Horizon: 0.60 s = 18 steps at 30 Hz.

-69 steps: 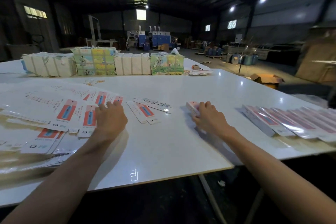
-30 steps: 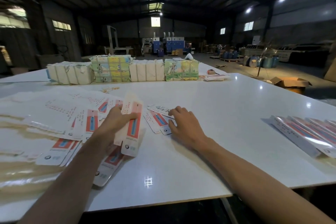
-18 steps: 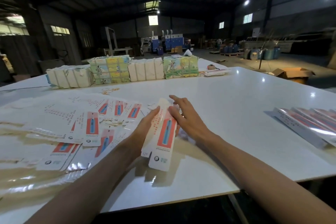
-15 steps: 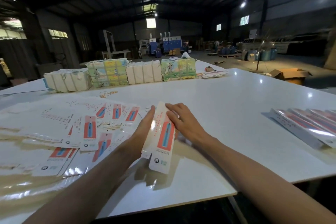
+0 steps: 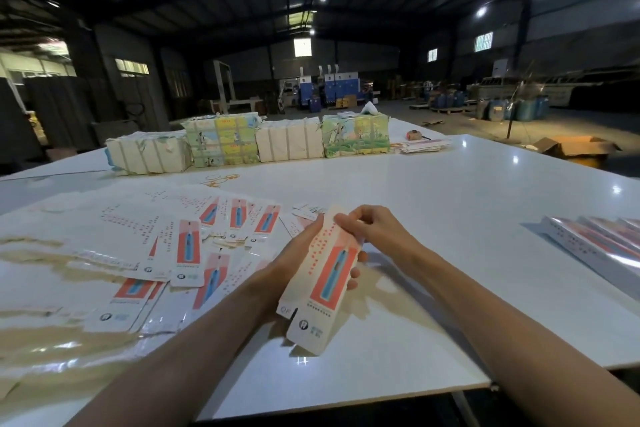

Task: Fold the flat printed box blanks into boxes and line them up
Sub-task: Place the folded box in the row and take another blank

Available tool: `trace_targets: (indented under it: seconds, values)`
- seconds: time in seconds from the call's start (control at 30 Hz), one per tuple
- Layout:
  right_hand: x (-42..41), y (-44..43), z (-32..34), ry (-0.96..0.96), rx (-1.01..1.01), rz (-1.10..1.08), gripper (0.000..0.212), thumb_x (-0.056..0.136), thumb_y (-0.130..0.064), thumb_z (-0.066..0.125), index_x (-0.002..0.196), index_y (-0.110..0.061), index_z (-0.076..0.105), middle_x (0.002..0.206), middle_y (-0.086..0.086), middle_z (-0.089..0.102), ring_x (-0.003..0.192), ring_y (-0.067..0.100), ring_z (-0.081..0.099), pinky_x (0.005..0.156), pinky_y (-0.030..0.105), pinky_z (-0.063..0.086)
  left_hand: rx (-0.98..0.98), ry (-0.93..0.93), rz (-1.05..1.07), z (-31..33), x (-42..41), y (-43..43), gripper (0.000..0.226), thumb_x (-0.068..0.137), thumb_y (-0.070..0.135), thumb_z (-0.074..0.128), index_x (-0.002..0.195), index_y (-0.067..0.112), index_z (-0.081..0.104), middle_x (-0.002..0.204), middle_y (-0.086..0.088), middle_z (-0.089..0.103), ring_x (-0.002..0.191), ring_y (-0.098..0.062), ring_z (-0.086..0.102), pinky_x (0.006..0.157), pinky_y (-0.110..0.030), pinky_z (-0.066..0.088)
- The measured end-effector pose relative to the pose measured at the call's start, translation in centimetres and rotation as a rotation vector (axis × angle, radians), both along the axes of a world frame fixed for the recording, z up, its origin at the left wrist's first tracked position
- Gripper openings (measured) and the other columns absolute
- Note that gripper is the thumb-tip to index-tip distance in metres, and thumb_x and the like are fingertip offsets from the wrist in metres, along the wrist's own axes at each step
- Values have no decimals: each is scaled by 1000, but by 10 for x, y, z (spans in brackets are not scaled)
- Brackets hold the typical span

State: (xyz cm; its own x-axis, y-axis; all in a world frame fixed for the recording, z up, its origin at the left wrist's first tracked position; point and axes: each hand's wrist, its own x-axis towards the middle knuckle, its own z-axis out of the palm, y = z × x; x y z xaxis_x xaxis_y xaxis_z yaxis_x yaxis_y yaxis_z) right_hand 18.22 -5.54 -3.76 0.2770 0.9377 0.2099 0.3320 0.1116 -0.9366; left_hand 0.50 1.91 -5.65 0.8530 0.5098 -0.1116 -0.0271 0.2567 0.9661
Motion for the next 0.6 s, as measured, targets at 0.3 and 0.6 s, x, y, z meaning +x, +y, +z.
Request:
trace_targets:
  seconds: [0.3, 0.6]
  values:
    - [1, -10, 4, 166, -26, 138, 34, 104, -32, 66, 90, -4, 78, 94, 16, 78, 91, 29, 78, 82, 29, 59, 4, -74, -20, -5, 0, 6, 72, 100, 70, 48, 130, 7, 67, 122, -27, 68, 92, -39, 71, 82, -47, 61]
    - [-1, -9, 4, 370, 73, 208, 39, 101, -41, 69, 94, -2, 76, 87, 14, 71, 84, 25, 71, 86, 30, 57, -69, -141, -72, -16, 19, 17, 77, 87, 78, 66, 119, 8, 63, 102, -16, 68, 78, -28, 68, 67, -37, 59]
